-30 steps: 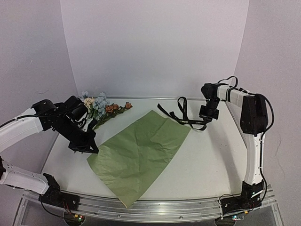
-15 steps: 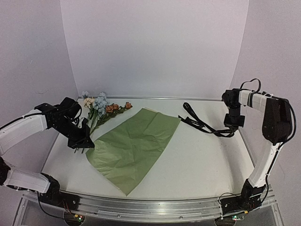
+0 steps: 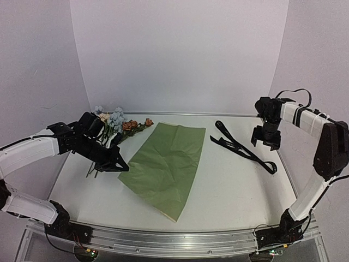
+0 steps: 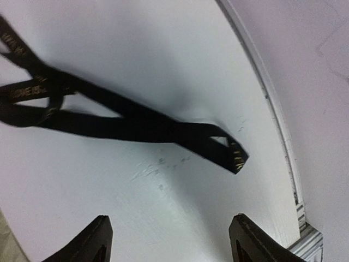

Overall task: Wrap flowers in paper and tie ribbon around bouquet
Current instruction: Pass from the left arm to the right, then unfold the folded wrapping paper at the center of the board.

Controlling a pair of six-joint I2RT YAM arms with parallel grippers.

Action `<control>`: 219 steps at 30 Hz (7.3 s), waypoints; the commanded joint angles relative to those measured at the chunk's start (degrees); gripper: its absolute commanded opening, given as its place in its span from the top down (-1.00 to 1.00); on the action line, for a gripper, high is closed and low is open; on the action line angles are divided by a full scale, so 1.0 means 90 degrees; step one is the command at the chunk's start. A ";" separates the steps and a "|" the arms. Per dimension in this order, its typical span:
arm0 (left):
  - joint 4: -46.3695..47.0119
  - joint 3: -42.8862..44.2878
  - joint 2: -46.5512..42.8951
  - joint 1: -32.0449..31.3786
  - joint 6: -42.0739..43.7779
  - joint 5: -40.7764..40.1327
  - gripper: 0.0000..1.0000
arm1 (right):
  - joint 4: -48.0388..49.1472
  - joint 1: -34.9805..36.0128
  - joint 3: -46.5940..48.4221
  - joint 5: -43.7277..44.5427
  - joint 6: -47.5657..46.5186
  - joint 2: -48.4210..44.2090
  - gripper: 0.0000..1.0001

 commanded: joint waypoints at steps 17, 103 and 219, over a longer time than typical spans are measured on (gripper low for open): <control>0.1674 0.0163 0.0826 -0.1160 0.0022 -0.0168 1.00 | 0.1634 0.4515 0.1253 -0.2290 -0.0162 0.0548 -0.67; 0.2847 -0.1381 0.1722 0.0085 -0.0752 0.0919 -0.32 | 0.2667 0.7837 0.0691 0.4014 -0.0662 -0.0081 1.00; 0.2980 -0.2193 -0.0923 -0.2365 -0.3016 -0.6182 1.00 | -0.1140 0.8180 -0.3144 0.4328 0.5614 -0.1876 1.00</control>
